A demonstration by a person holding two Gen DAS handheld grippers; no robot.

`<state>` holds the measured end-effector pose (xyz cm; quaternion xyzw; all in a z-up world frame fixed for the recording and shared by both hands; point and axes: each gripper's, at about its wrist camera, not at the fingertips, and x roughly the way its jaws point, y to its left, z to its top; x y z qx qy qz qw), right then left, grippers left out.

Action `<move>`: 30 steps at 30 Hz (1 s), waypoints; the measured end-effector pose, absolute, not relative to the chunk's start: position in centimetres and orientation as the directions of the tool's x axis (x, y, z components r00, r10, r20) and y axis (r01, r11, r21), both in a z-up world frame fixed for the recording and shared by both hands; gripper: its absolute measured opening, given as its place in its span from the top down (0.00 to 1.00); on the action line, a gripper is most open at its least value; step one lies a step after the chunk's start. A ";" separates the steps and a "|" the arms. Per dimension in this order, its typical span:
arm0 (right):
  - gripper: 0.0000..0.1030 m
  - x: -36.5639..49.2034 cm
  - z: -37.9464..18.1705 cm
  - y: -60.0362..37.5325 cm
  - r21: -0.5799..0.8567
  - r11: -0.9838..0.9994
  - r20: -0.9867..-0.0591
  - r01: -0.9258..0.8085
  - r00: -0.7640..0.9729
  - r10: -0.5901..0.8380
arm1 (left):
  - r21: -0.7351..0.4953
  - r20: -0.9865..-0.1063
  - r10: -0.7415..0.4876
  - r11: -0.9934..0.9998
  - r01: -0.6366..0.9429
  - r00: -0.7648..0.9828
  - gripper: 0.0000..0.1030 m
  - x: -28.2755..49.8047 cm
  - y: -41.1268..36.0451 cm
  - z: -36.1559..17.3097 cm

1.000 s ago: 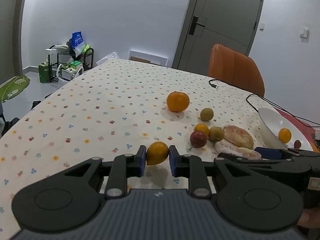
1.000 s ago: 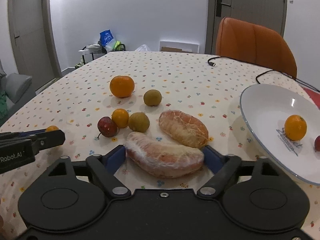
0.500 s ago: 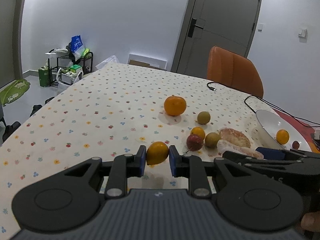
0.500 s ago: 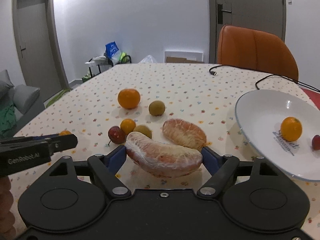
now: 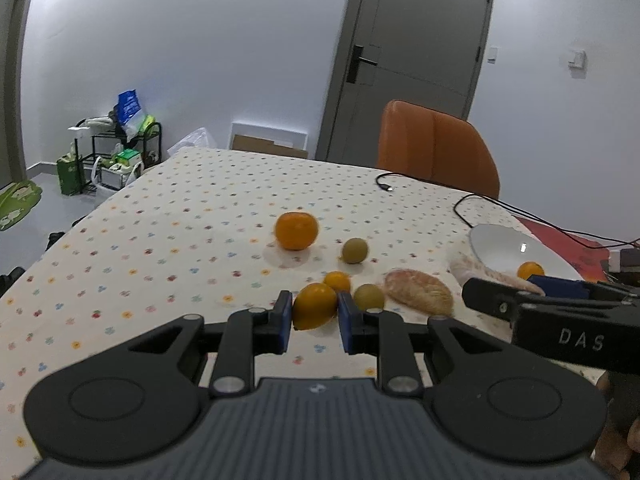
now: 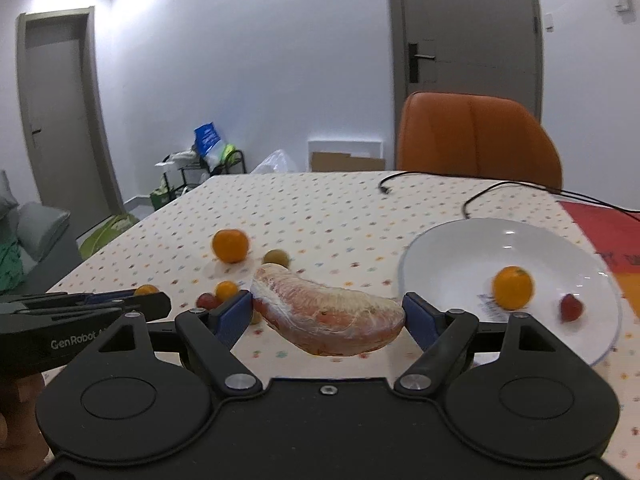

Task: Organize fruits
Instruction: 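Carry the pomelo segment into the bowl and release while left gripper carries its fruit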

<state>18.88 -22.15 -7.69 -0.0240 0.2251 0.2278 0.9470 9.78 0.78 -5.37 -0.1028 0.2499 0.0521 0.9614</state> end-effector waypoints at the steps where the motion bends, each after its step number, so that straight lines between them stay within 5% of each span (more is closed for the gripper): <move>1: 0.24 18.8 -7.7 -22.6 0.057 0.899 -0.433 -0.434 0.801 0.414 | -0.169 -0.489 0.044 0.975 -0.145 0.871 0.78 9.9 0.5 -5.3; 30: 0.18 20.6 -8.5 -31.3 0.041 0.957 -0.370 -0.286 0.886 0.280 | -0.068 -0.474 -0.003 0.997 -0.034 0.880 0.78 12.9 -6.7 -4.0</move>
